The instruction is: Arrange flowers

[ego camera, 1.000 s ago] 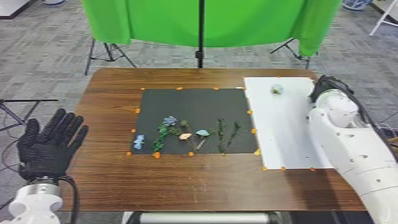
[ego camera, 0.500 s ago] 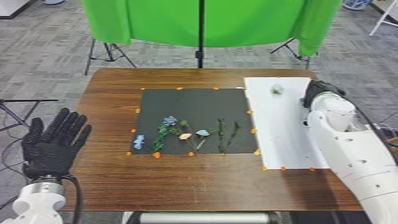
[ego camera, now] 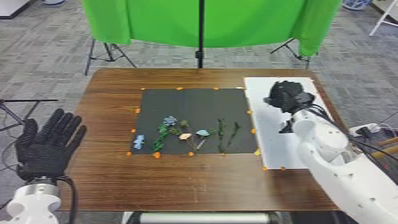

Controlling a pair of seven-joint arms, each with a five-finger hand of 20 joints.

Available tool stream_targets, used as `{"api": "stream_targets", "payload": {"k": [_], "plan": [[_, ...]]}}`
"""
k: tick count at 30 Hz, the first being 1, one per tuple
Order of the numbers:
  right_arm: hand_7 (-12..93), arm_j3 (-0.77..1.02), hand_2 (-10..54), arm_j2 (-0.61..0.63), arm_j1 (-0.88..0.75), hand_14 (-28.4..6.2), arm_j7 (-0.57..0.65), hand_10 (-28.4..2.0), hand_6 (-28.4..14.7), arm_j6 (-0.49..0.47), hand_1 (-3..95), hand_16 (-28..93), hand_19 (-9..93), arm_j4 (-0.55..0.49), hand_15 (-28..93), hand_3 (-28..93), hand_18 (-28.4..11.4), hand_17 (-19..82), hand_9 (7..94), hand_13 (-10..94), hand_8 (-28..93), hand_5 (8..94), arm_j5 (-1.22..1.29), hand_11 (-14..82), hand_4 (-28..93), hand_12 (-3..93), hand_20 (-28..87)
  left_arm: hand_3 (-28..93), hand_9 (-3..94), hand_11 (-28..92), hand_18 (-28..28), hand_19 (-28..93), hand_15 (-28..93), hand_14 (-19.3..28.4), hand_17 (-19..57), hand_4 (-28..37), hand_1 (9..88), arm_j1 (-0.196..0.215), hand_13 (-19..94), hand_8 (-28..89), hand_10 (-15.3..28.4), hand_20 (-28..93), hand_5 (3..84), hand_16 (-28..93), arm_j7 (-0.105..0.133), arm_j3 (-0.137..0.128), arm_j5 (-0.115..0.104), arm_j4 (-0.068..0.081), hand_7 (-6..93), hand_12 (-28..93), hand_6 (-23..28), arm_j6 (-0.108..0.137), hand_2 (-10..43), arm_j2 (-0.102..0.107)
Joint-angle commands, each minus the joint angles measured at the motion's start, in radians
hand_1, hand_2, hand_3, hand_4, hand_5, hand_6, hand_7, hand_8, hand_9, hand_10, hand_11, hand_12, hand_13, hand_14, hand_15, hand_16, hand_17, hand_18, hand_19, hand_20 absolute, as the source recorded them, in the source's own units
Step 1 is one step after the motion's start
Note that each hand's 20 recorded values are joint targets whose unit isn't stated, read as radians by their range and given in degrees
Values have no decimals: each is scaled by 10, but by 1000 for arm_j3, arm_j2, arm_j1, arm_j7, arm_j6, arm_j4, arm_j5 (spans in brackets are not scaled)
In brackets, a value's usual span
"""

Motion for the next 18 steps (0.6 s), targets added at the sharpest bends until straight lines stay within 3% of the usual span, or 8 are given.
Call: {"api": "stream_targets", "payload": {"k": [1,6,18], "plan": [[146,-162,-55,-11,52,-57,-84,-94,21,13,628,394,730,-89,214,597,-180,294,832,708,8,794,-71,54,-283,284,444,680,450,186,141,358,301,140,-41,-283,282,-1,386,-88,145,145,509,-43,-12,1,1,5,100,112,96,-3,129,-4],[145,-220,-57,1,83,-61,-132,-97,18,11,615,378,738,-56,227,614,-185,296,821,706,7,789,-122,63,-283,273,434,680,451,186,141,358,301,140,-41,-283,282,-14,386,-88,145,145,508,-43,-26,8,1,9,101,113,96,-1,130,1],[140,-220,-67,38,33,-65,-134,-103,16,-89,597,363,741,-117,239,643,-189,283,787,682,-8,758,-154,77,-283,253,418,679,452,188,141,359,302,140,-40,-283,282,9,387,-87,145,145,510,-44,-18,-11,-3,1,102,113,96,11,132,-3]]}}
